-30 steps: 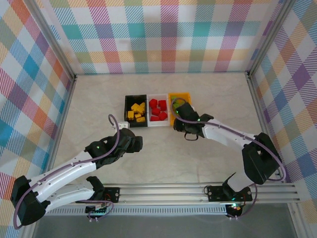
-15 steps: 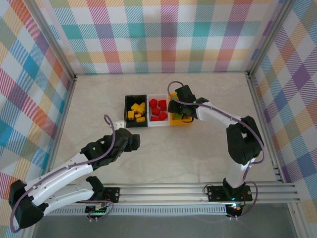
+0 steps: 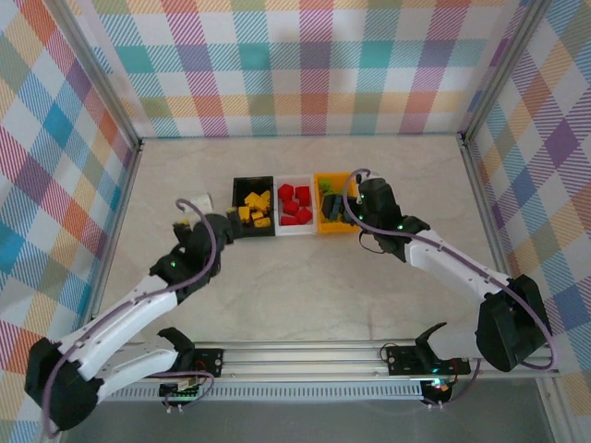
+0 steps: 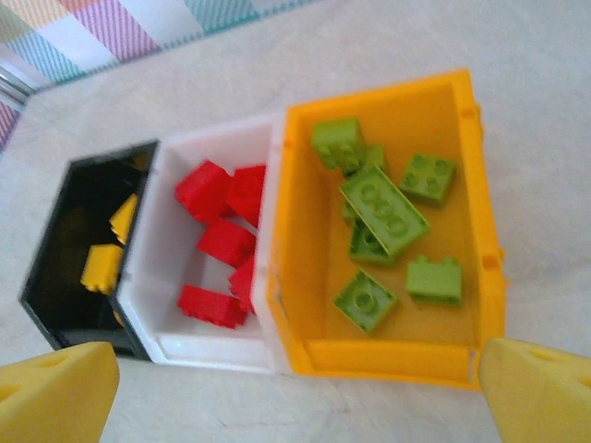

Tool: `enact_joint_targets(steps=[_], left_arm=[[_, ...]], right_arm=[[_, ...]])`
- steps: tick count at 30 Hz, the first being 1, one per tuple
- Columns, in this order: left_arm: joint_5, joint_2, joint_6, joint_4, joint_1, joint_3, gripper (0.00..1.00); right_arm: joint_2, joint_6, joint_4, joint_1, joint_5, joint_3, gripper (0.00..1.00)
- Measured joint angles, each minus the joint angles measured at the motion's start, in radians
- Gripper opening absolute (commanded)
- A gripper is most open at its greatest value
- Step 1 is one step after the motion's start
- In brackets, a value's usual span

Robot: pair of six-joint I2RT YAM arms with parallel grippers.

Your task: Sort the legos into containers by color

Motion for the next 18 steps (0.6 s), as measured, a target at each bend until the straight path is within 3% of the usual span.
enact_joint_targets(steps=[2,6,10,18], left_arm=[[0.01,0.077,0.026,0.089,0.152,0.0,1.0],[0.031,0.254,0.103,0.216,0.314,0.0,1.0],[0.061,0.408,0.198,0.321,0.348,-0.014,1.0],[0.165,0.538,0.311,0.65,0.351,-0.183,1.0]], right_arm=[[-0.002,0.021,0.0,0.0,0.017,-0.034,1.0],[-0.023,0.055,-0.002,0.0,0.072,-0.069,1.0],[-0.06,0.063,0.0,0.0,0.117,-0.084,1.0],[-0.069,-0.014,0.029,0.0,0.154,-0.099,1.0]])
